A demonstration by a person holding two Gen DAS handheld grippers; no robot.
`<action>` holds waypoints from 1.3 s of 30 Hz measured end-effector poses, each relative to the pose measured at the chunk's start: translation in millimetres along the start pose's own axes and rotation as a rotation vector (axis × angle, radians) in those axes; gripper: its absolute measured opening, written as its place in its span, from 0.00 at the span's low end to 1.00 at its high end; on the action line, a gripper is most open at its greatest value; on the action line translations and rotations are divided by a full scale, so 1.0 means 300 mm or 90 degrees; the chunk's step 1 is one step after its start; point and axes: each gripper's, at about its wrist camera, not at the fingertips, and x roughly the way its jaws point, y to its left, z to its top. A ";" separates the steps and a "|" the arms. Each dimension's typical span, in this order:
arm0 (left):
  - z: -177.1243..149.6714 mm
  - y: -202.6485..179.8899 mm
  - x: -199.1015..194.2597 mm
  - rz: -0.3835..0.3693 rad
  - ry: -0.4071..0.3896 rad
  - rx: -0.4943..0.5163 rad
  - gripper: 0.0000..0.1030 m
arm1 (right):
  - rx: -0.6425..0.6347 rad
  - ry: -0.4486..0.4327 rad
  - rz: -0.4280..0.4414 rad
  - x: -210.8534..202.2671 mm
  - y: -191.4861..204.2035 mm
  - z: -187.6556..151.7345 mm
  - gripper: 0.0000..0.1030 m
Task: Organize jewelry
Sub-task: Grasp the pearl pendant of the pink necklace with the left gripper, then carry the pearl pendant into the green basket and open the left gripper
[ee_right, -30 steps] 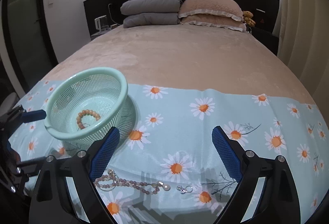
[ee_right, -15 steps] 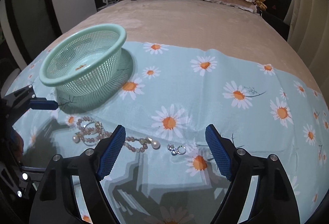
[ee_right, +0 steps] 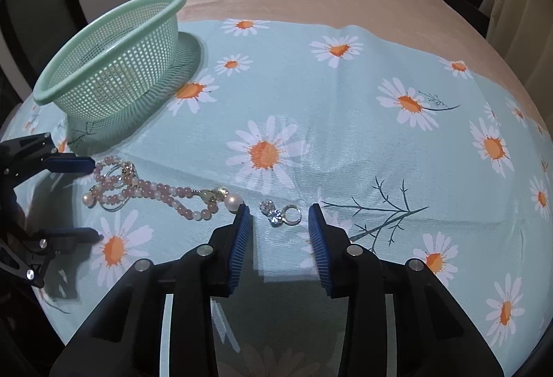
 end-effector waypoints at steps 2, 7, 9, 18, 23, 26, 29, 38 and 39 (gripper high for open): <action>0.003 0.002 0.001 0.000 0.001 -0.003 0.64 | 0.004 0.003 0.000 0.013 -0.008 -0.001 0.27; 0.013 -0.003 0.002 -0.021 0.006 -0.008 0.42 | -0.009 0.002 -0.003 0.020 0.003 0.010 0.12; 0.015 -0.003 0.003 -0.033 0.007 -0.012 0.22 | -0.004 0.004 0.001 0.019 -0.005 0.016 0.12; 0.014 -0.015 -0.022 -0.017 0.009 0.007 0.12 | 0.006 -0.010 0.013 -0.031 -0.028 0.023 0.11; 0.020 -0.001 -0.050 -0.007 -0.005 0.001 0.12 | 0.015 -0.040 0.015 -0.093 -0.047 0.025 0.11; 0.023 -0.001 -0.061 -0.003 -0.011 0.002 0.11 | 0.012 -0.048 0.015 -0.111 -0.047 0.025 0.11; 0.027 -0.005 -0.082 0.001 -0.023 0.006 0.12 | 0.006 -0.053 0.015 -0.129 -0.043 0.027 0.11; 0.058 -0.011 -0.210 0.010 -0.096 0.004 0.12 | -0.002 -0.090 0.018 -0.197 -0.030 0.044 0.11; 0.061 -0.007 -0.224 0.017 -0.103 0.001 0.12 | -0.007 -0.089 0.017 -0.199 -0.024 0.046 0.11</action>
